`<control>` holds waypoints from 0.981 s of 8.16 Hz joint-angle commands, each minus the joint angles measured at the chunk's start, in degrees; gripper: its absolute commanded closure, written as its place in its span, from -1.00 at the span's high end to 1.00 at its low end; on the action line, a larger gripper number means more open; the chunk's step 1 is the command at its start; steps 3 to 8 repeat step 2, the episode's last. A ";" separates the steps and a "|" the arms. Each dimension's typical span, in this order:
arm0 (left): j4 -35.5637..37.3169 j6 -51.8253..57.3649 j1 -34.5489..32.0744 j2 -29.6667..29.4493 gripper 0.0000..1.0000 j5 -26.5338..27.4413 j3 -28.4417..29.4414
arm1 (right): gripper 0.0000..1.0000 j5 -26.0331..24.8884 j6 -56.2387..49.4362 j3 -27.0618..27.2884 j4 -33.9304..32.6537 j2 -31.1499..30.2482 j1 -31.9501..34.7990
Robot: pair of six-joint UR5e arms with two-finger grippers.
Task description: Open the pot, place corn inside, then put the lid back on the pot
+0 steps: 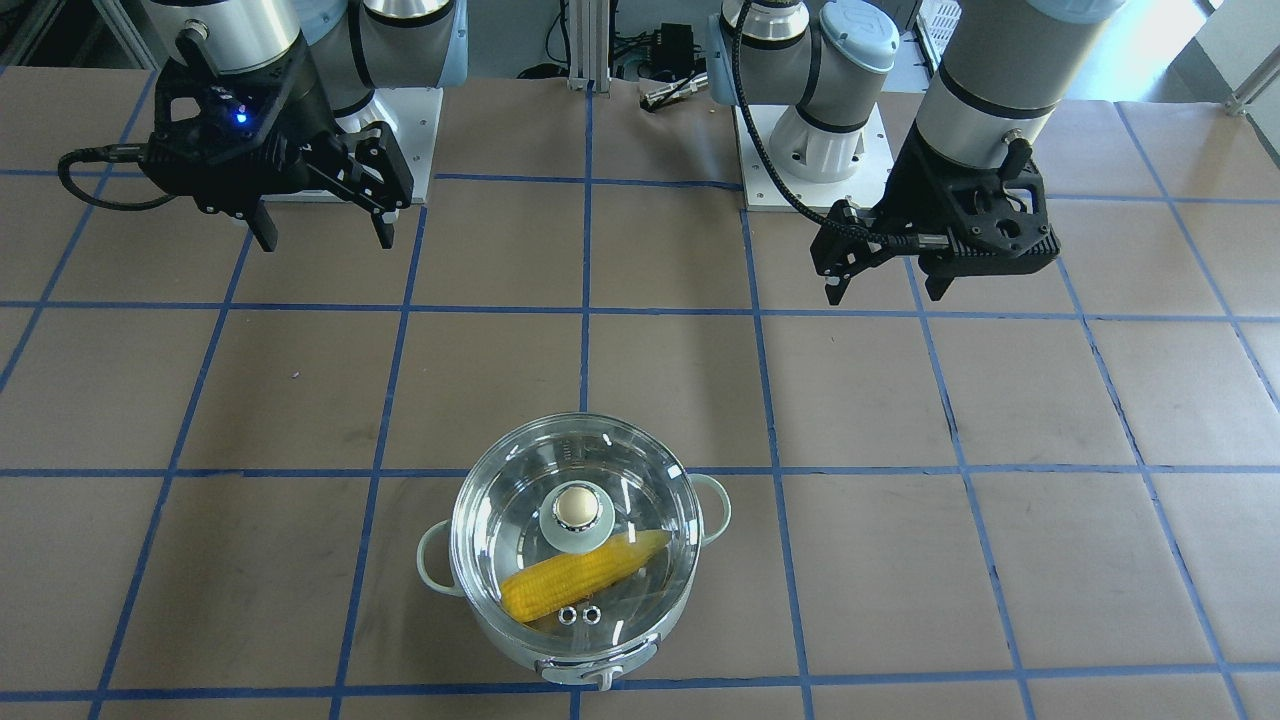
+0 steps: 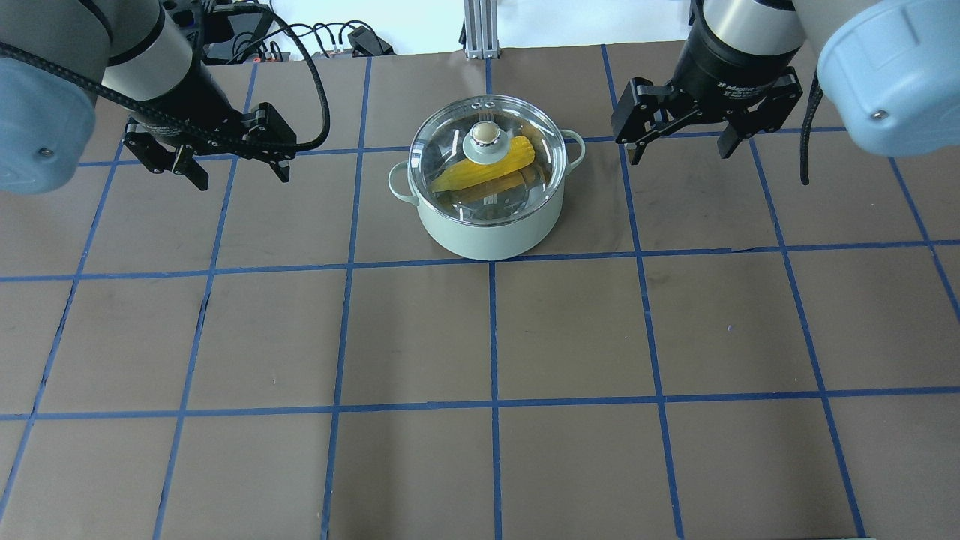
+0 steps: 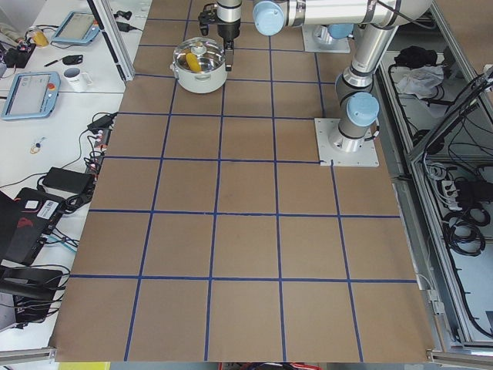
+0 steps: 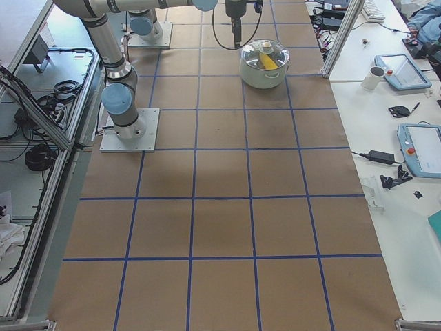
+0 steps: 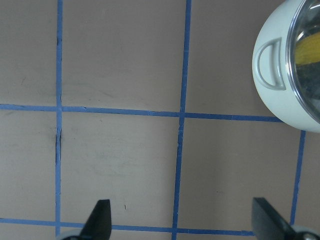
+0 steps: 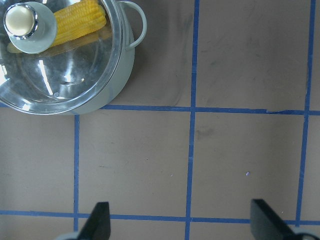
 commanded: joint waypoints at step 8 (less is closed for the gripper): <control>0.26 0.00 0.00 0.00 1.00 0.00 0.00 | 1.00 -0.07 -0.15 0.00 -0.02 0.00 0.00</control>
